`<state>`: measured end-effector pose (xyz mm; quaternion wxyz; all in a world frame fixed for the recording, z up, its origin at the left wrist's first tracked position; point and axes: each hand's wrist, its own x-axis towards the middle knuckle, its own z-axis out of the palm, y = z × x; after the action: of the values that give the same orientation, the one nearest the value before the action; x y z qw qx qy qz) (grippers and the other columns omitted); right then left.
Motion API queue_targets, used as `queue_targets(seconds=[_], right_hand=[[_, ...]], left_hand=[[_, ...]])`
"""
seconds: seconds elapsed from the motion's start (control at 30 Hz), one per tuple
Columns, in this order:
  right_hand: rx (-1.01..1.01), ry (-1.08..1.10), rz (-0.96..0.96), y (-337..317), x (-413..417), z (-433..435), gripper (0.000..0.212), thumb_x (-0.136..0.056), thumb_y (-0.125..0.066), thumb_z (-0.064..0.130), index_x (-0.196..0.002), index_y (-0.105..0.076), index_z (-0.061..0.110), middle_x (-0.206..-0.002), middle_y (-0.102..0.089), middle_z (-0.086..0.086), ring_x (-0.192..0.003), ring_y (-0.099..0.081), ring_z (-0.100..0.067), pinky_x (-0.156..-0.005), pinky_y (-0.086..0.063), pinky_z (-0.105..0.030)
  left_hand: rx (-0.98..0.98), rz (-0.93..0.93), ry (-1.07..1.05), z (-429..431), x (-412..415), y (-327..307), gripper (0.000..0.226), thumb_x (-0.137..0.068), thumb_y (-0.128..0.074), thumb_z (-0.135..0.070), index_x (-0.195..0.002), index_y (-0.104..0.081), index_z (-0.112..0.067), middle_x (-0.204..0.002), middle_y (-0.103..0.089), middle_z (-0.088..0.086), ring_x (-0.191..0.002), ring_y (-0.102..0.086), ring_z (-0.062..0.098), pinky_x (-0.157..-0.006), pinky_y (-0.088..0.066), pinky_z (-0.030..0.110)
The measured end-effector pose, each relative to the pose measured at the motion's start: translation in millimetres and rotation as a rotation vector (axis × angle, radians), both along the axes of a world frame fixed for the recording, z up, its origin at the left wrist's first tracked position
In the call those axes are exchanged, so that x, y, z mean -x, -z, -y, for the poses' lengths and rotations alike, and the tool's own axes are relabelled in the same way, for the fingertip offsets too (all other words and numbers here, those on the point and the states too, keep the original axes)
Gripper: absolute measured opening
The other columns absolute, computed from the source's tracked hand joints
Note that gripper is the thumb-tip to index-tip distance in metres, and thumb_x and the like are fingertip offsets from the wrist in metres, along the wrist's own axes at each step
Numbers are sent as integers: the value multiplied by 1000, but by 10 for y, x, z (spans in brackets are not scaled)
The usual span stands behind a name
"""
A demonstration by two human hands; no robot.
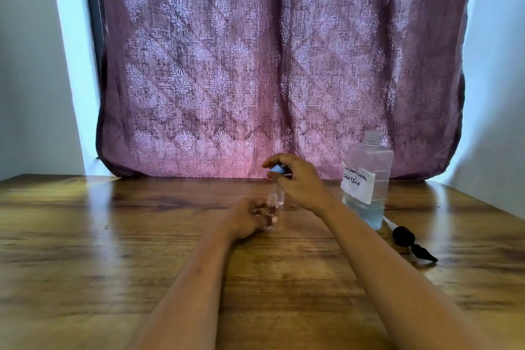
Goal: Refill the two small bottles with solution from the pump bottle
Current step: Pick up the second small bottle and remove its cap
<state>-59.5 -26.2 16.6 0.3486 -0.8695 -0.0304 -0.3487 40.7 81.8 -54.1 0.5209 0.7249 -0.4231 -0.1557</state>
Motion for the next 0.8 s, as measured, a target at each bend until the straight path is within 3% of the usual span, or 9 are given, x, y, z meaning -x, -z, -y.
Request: queue_targets(seconds=[0.1, 0.2, 0.37, 0.47, 0.57, 0.67, 0.8], right_hand=[[-1, 48, -97, 26, 40, 130, 8, -83, -70, 15, -88, -65, 12, -83, -63, 6, -74, -57, -4, -63, -42, -4], [31, 122, -236, 137, 63, 298, 21, -74, -78, 16, -87, -64, 8, -86, -65, -3, -79, -59, -15, -71, -47, -21], [67, 123, -379, 238, 67, 430, 27, -68, -83, 18, -80, -59, 14, -78, -60, 1, -72, -52, -11, -68, -43, -23], [78, 128, -376, 282, 35, 424, 28, -68, -83, 17, -77, -57, 12, -76, -57, -4, -69, -49, -13, -67, -42, -28], [96, 104, -386, 363, -2, 430, 28, -69, -81, 11, -68, -54, 15, -73, -56, -3, -66, -48, -11, -65, -41, -25], [110, 110, -426, 471, -9, 480, 38, -68, -81, 6, -59, -48, 22, -63, -52, 6, -55, -44, 0, -53, -36, -9], [63, 127, -463, 545, -3, 554, 37, -67, -82, 6, -59, -49, 21, -64, -56, 6, -54, -50, 6, -50, -38, -5]], left_hand=[[7, -11, 4, -7, 23, -12, 24, -83, -68, 0, -107, -64, -4, -84, -63, 3, -73, -58, 8, -65, -46, 11], [0, -1, -6, -10, 10, -4, 24, -82, -70, -1, -102, -65, -12, -88, -64, 4, -83, -57, 14, -75, -46, 23], [7, -47, 5, -16, -18, 21, 26, -81, -71, -1, -103, -65, -14, -87, -68, 1, -77, -61, 9, -67, -49, 12], [15, -44, -3, -10, -24, 32, 25, -80, -72, -1, -100, -65, -15, -86, -67, 2, -78, -61, 10, -71, -50, 16], [15, -50, -9, 3, -45, 35, 25, -80, -71, 0, -99, -64, -15, -84, -68, -1, -72, -64, 3, -70, -51, 13], [-3, -59, 0, 5, -60, 25, 25, -81, -72, -4, -99, -65, -19, -87, -70, -7, -70, -65, -5, -65, -49, 5], [-15, -66, 2, 3, -67, 32, 22, -80, -74, -8, -92, -65, -25, -92, -72, -3, -83, -66, 5, -80, -50, 17]])
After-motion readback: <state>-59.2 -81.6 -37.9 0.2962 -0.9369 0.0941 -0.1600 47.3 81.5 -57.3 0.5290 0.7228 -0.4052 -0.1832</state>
